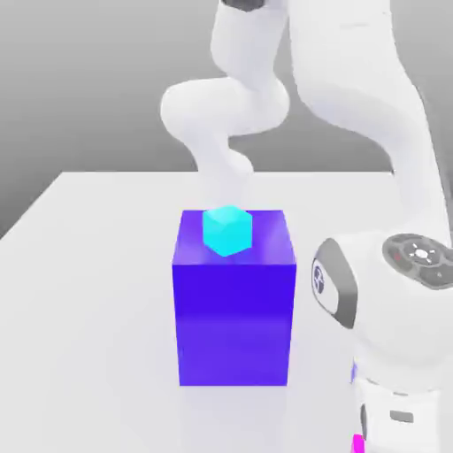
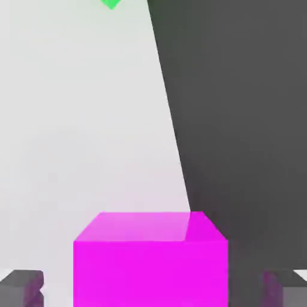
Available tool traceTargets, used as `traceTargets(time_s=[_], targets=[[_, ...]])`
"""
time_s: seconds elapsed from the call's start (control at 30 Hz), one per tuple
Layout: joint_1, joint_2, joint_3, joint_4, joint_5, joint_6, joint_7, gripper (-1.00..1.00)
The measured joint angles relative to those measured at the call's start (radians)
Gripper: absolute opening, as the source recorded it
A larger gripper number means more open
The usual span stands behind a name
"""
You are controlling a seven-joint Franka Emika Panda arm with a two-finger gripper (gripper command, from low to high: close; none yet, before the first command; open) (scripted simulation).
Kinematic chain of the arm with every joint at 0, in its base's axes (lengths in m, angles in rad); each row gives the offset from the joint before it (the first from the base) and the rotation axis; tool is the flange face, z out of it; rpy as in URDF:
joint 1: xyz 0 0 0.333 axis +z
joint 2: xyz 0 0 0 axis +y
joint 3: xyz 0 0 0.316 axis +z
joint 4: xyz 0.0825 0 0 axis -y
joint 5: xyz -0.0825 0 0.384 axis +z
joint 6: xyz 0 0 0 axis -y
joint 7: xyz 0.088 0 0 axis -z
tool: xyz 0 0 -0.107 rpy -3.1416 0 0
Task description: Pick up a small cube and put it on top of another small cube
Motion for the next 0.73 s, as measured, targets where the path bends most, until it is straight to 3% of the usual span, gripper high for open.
traceTargets(time_s=[0.13, 0.27, 0.5, 0.6, 0.63, 0.73], targets=[[0.000, 0.006, 0.000, 0.001, 0.000, 0.003, -0.001, -1.00], [0.013, -0.113, -0.012, -0.021, -0.019, -0.094, 0.008, -1.00], [0.104, -0.079, 0.083, 0.215, -0.095, -0.296, -0.123, -1.00], [0.120, 0.000, 0.094, 0.258, -0.110, -0.257, -0.142, -1.00], [0.122, 0.032, 0.094, 0.263, -0.112, -0.230, -0.143, 1.00], [0.122, 0.032, 0.094, 0.263, -0.111, -0.230, -0.143, 1.00]])
